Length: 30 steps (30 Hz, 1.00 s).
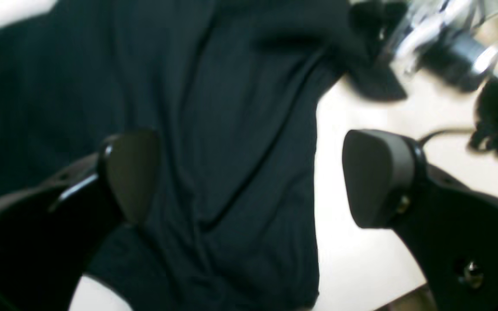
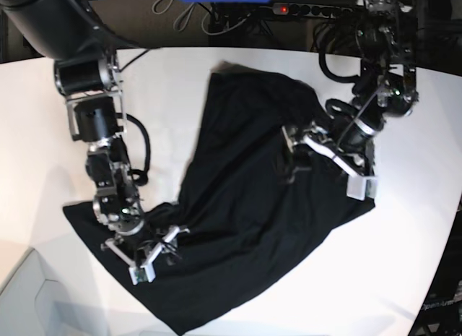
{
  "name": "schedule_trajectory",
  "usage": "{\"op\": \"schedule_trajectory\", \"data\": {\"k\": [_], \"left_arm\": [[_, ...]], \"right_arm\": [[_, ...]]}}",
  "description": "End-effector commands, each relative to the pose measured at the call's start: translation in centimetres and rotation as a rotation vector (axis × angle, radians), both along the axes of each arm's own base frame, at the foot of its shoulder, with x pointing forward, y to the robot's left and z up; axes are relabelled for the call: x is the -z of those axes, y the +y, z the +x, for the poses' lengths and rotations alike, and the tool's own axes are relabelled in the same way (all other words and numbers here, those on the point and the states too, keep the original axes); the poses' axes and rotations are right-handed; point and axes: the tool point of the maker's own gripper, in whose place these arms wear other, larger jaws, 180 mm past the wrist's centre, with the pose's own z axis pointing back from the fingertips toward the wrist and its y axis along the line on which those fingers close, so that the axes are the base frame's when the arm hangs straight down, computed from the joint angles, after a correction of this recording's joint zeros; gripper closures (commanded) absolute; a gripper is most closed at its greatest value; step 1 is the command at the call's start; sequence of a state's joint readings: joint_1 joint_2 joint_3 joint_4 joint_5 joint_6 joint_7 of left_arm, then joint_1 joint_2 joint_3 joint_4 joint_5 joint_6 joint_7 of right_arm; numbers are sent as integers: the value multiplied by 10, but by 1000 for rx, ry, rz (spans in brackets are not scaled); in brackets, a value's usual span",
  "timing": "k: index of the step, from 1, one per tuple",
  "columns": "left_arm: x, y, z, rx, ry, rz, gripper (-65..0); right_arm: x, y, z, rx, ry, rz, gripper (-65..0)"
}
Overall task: Layout the t-shirt on the table in an organized manner, then fold the t-shirt properly
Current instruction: 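Grasp the shirt with both grippers and pull it toward the robot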
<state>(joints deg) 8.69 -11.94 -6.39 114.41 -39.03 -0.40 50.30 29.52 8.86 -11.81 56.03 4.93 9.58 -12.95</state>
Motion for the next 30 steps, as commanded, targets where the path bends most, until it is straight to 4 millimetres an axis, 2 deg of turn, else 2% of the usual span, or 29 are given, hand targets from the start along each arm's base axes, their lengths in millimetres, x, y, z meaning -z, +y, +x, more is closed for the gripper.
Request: {"op": "schedule_trajectory", "data": {"k": [1,3,5,9,12,13,16,19,23,26,27,28,30], "left_arm": [[0,15,1,-23,5,27,-650],[3,37,13,-82,7,45,-650],[6,63,33,-151,13,45,-650],[18,121,62,-315,54,6,-650],[31,146,86,-390,104,-49,-650],[35,150,97,-404,123,-72,-650],[51,162,112,-428,188,-94,-650],[75,162,126,-446,250,-111,-650],[101,161,134,-479,235,-63,-650],[120,154,130,-450,241,10,-650],[126,151,128,-435,252,33,-650],[132,150,125,-413,268,60,-650],[152,147,103,-363,348,104,-650]], "right_arm": [[-16,0,-4,-13,-49,-1,-384],[-22,2,-26,-34,-73,-15,-384],[-20,10,-51,-56,-68,-15,-384],[-3,39,-114,-97,-34,36,-384],[8,62,-153,-107,5,107,-383],[8,73,-164,-109,13,142,-383],[9,96,-194,-99,44,229,-382],[13,129,-222,-124,95,308,-381],[19,170,-250,-217,151,348,-381],[33,194,-268,-282,207,351,-381],[44,197,-273,-292,237,343,-380],[54,195,-273,-297,254,324,-380],[77,188,-276,-299,303,284,-379]]}}
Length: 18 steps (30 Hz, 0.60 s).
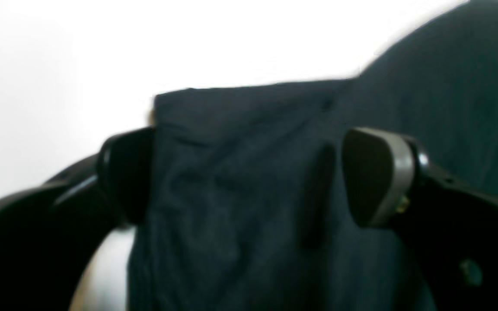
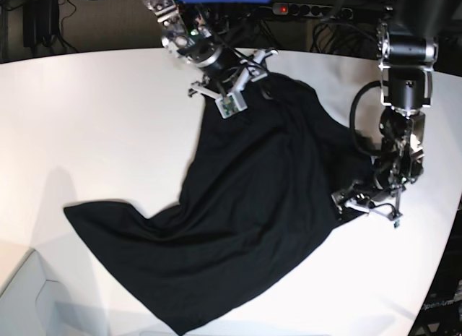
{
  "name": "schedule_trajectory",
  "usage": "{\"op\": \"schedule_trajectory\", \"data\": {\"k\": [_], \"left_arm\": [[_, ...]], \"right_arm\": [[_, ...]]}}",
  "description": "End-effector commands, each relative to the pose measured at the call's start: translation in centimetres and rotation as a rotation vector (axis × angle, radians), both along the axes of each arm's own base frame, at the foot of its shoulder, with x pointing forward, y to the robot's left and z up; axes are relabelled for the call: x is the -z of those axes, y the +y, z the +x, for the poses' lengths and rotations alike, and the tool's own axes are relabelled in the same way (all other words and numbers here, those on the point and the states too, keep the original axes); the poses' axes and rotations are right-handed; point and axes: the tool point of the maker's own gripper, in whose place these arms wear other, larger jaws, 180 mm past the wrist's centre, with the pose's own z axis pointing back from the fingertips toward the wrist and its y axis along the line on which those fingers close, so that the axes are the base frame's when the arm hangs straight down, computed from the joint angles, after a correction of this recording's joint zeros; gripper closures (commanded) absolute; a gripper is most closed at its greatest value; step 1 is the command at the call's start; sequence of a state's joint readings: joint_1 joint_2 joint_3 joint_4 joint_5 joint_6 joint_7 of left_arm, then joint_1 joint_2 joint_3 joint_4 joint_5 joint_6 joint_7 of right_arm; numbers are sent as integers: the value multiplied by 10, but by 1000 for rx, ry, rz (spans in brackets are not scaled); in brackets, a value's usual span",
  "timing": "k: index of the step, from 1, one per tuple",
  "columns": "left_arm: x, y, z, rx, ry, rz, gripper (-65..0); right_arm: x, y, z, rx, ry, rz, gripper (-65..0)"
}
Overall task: Layout the t-shirt on the table in an organized manner, then fold the t-shirt properly
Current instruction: 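Grasp the shirt with both grippers and pull it toward the robot, then regrasp the shirt with both grippers and drag it across the table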
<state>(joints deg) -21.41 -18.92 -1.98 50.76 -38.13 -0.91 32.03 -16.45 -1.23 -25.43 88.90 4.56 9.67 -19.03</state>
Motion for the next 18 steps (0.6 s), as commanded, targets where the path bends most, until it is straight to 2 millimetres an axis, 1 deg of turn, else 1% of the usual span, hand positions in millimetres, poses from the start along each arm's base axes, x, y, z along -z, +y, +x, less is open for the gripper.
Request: {"op": "schedule_trajectory", "data": {"k": [1,2,4,5,6,7,9,10,11,12,14,15,17,18], "left_arm": [[17,2,-22,18,102,-10,-650],[20,0,-27,31,121,-5,-650],[25,-3,-42,59,147,1,-650],[26,-2,-52,72,152,13,-650],[29,2,-65,86,165,30,-650],[31,3,-76,100,178,40,-650],[35,-5,-100,148,213,49,-650],[40,-9,-113,167,241,46,-650],[43,-10,-125,184,267,51,-650],[45,-14,-136,200,286,48,-650],[42,-25,-149,238,296,41,-650],[42,-32,-159,259,308,34,-650],[29,-49,-167,312,289,29,-650],[20,-58,-167,336,264,20,-650]], "right_arm": [[-1,-2,7,10,-20,8,-379],[9,-13,12,20,-9,-21,-379],[26,-43,26,62,5,-79,-379],[32,-59,33,89,12,-100,-379],[38,-80,40,123,18,-132,-379],[42,-97,46,152,21,-154,-379],[42,-133,67,220,7,-196,-379],[41,-151,77,250,-2,-216,-380],[40,-168,89,281,-10,-233,-381],[37,-181,102,305,-21,-245,-381],[33,-203,124,345,-36,-270,-381],[29,-214,134,361,-44,-280,-381],[18,-227,155,387,-72,-289,-381],[14,-229,164,391,-81,-288,-381]]}}
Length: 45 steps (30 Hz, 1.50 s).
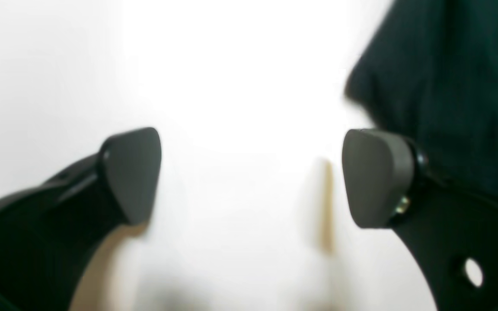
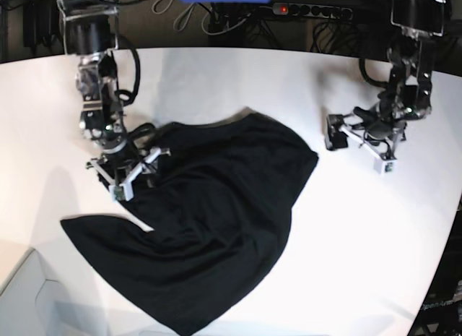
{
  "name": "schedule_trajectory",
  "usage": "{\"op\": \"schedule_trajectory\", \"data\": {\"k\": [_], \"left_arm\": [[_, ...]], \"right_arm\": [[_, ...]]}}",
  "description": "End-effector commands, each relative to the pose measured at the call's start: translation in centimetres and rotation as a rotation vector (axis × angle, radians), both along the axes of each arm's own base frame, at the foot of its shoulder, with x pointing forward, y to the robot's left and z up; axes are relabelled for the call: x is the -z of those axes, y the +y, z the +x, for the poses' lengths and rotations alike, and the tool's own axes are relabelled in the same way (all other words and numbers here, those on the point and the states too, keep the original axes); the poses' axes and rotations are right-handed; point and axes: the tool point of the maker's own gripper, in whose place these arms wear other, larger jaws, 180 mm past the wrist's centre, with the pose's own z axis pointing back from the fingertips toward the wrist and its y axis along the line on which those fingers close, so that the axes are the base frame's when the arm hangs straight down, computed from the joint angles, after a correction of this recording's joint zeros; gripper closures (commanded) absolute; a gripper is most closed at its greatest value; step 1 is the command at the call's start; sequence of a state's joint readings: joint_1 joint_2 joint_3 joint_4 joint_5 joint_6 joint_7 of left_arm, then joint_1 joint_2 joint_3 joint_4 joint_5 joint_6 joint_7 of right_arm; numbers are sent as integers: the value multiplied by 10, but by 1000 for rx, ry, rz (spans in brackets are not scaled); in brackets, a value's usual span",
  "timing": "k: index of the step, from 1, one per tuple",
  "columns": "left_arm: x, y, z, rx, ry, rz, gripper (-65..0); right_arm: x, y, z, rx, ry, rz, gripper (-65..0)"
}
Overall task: Layout the t-shirt on the table in an organized manner, then fold the t-shirt properly
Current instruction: 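Regrasp the shirt with both grippers and drag it across the table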
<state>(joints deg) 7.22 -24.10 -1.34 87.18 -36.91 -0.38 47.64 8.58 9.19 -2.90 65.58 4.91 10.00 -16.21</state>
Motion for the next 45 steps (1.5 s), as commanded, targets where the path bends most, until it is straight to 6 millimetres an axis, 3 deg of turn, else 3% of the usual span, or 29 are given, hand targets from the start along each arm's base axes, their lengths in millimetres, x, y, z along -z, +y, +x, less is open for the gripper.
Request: {"op": "schedule_trajectory", "data": {"k": [1,6,8,10,14,17,24,26,29,33,37,42,45], "left_arm": [[1,-18,-20,44,70,-46,-650],[-69,-54,-4,144,-131,-71,-650],[-86,-54,4,145,-186,-70,-650],[-102,-53,18,122,-246,-81,-650],[-135,-48,63,19,-366,-139,-650],[-150,-52,99,-27,-412,-198,-650],[-155,-49,168,-87,-386,-259,-650],[-154,-46,181,-103,-369,-269,-650],[-159,-43,194,-115,-366,-279,-650],[-162,-40,194,-115,-374,-270,-650],[-152,-34,190,-124,-350,-260,-650],[-150,-30,188,-128,-348,-249,-650],[-153,-31,190,-126,-353,-252,-650]], "right_arm": [[-2,-9,7,12,11,-17,-381],[-40,-29,48,44,-75,-35,-381],[-68,-47,55,106,-151,-18,-381],[-100,-56,59,143,-238,-3,-382],[-133,-54,40,164,-339,9,-384],[-124,-25,16,118,-327,31,-382],[-68,103,-40,-77,-167,188,-380],[-60,141,-48,-146,-134,227,-380],[-60,183,-39,-195,-116,282,-380],[-50,193,-14,-204,-84,280,-380],[-22,201,-9,-225,-3,262,-380],[15,250,-52,-404,115,206,-380],[28,276,-95,-517,159,188,-380]]}}
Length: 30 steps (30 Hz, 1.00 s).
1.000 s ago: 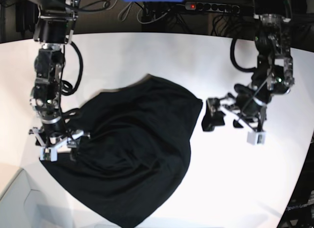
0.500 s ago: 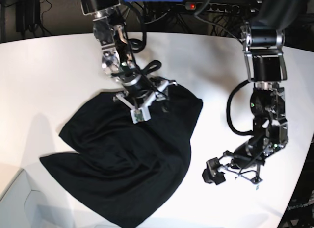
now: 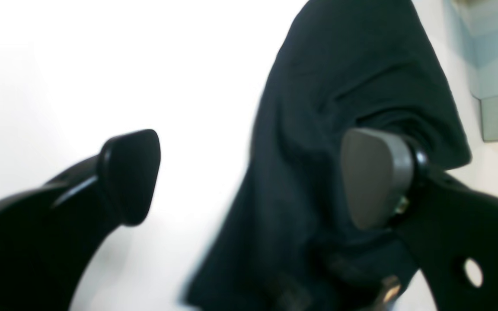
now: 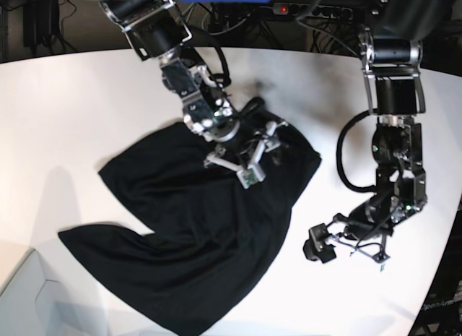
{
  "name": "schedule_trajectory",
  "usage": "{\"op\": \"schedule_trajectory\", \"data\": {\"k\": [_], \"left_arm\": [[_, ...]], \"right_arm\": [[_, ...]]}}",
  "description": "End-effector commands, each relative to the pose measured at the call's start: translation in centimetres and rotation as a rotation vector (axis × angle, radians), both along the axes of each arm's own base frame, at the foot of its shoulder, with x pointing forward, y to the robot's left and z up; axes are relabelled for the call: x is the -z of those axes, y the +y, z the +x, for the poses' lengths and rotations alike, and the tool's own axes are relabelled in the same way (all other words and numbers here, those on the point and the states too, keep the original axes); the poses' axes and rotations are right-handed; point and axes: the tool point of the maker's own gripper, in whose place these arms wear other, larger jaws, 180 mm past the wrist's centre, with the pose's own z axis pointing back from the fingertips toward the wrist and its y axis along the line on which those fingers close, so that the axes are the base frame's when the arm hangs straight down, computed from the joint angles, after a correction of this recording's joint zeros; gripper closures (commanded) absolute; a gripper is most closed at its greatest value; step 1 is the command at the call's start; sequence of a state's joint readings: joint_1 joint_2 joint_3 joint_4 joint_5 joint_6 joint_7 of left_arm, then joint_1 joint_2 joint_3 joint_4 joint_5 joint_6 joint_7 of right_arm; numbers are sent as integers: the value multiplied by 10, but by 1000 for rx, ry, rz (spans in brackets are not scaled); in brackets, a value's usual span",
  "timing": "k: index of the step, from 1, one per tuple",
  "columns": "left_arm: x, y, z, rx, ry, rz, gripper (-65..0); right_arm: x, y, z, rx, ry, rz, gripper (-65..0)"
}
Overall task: Layout the t-shirt on the table in an organized manner, then fold the t-shirt properly
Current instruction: 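Regrasp the shirt with both grippers and drag it across the table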
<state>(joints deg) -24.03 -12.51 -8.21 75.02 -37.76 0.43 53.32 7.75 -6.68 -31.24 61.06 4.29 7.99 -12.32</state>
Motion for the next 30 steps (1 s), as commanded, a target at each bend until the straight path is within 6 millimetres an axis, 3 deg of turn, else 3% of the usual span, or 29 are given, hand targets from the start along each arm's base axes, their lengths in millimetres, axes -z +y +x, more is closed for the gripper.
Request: {"op": "schedule_trajectory", "data": {"k": [1,3,5,9,13,16,19,23,27,30], "left_arm": [[-26,1,12,-3,-71,-5,-650],[-29,0,15,-3,-78,-7,-650],[-44,-13,26,-6,-143,-26,-650],[-46,-43,34,22,-221,13,-650],[-14,-89,36,92,-209,88,-650],[11,-105,42,93,-200,139,-650],[49,-112,41,101,-142,202,-650],[89,-104,32,111,-65,291,-650],[110,-86,28,122,-49,399,-650],[121,-66,23,122,-23,456,-650]], "right_arm": [[23,6,-38,-71,111,-41,-380],[23,17,-67,-124,118,-31,-380],[20,27,-92,-157,125,-9,-380],[17,26,-120,-180,136,7,-380],[21,16,-131,-174,149,-2,-380],[24,12,-133,-177,153,-12,-380],[30,3,-135,-176,159,-32,-380],[35,-5,-138,-175,165,-48,-380],[46,-42,-125,-126,164,-102,-380],[54,-86,-106,-35,164,-149,-380]]}}
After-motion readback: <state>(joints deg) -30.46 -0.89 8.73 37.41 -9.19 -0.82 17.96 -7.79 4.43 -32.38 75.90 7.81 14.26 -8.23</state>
